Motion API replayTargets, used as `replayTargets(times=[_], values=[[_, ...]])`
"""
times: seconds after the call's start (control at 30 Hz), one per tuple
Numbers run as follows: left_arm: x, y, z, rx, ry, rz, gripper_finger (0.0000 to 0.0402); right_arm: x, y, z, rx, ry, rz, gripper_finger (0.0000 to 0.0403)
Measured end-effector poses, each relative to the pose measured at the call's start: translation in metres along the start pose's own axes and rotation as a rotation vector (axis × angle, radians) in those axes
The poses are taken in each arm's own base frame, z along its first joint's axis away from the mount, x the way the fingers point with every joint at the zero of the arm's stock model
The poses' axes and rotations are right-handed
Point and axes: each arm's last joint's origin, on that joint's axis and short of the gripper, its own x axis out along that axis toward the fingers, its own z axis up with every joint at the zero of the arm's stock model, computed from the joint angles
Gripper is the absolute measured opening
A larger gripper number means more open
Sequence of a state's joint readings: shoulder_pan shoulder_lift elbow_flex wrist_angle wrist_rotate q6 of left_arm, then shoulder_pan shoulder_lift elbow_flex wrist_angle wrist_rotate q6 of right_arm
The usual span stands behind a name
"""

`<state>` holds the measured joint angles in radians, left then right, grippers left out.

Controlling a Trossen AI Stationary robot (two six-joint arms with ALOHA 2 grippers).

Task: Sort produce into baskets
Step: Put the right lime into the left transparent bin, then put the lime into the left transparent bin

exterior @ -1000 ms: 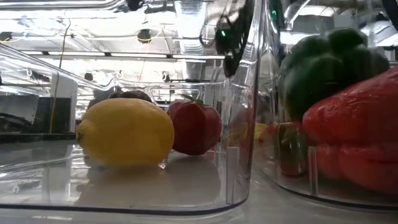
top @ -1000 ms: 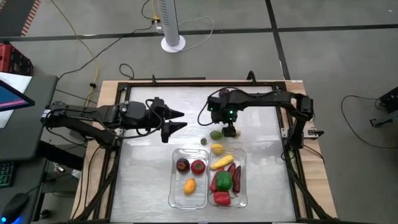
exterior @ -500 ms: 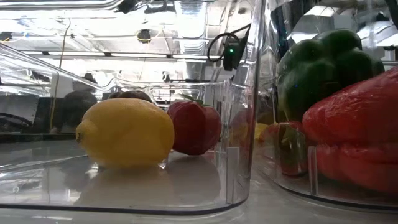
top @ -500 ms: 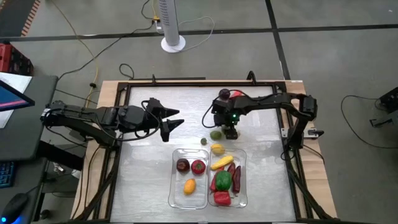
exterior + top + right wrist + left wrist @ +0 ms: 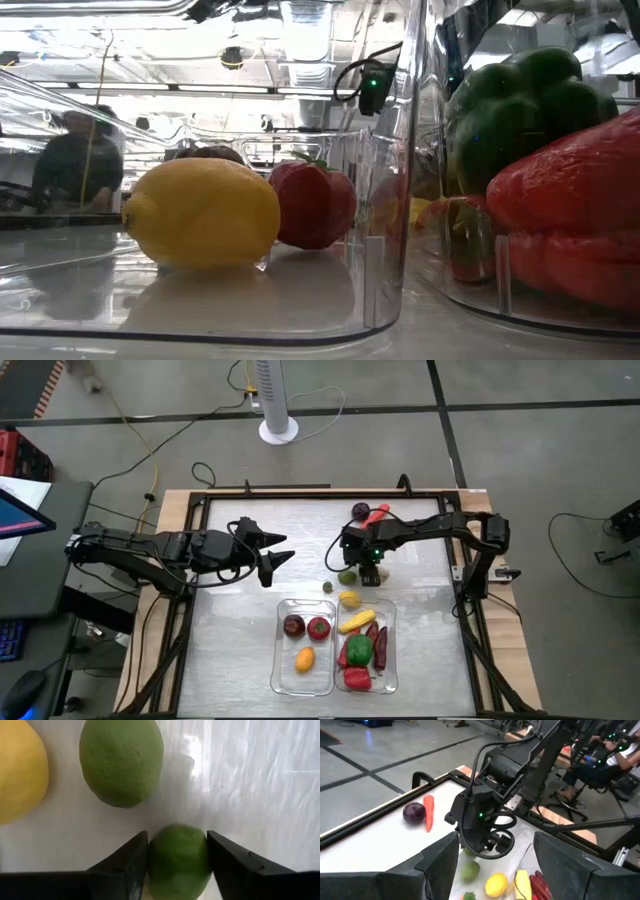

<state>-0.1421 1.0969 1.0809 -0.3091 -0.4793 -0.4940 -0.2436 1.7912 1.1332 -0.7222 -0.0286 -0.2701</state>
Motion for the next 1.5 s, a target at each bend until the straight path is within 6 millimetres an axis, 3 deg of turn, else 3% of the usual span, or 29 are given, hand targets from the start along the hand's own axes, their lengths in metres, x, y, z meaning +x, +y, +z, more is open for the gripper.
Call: replayTargets(times=[0.17,0.4,0.6,0.77,0.93,1.23,1.37,1.5], values=[[0.0,0.0,0.0,0.014,-0.002,-0.001,0.0244,-0.007,-0.001,0.003,0.024,0.019,0.004,0.0174],[-0.012,0.005,0.009,0.028,-0.069,0.044,0.0244,-0.065,0.01,0.049,0.011,-0.153,0.093,0.0196],[-0.028,0.011,0.018,0.041,-0.129,0.061,0.0244,-0.12,0.044,0.085,-0.04,-0.37,0.235,0.0201],[-0.037,0.013,0.023,0.024,-0.156,0.05,0.0244,-0.145,0.086,0.101,-0.113,-0.495,0.28,0.0199],[-0.036,0.013,0.022,0.022,-0.152,0.05,0.0244,-0.147,0.114,0.111,-0.098,-0.582,0.259,0.0215],[-0.03,0.01,0.018,0.009,-0.125,0.041,0.0244,-0.145,0.122,0.11,-0.044,-0.552,0.291,0.0284],[-0.027,0.01,0.016,0.004,-0.108,0.038,0.0244,-0.139,0.104,0.096,0.026,-0.394,0.205,0.0294],[-0.023,0.009,0.013,-0.003,-0.086,0.044,0.0244,-0.109,0.073,0.079,0.068,-0.247,0.118,0.029]])
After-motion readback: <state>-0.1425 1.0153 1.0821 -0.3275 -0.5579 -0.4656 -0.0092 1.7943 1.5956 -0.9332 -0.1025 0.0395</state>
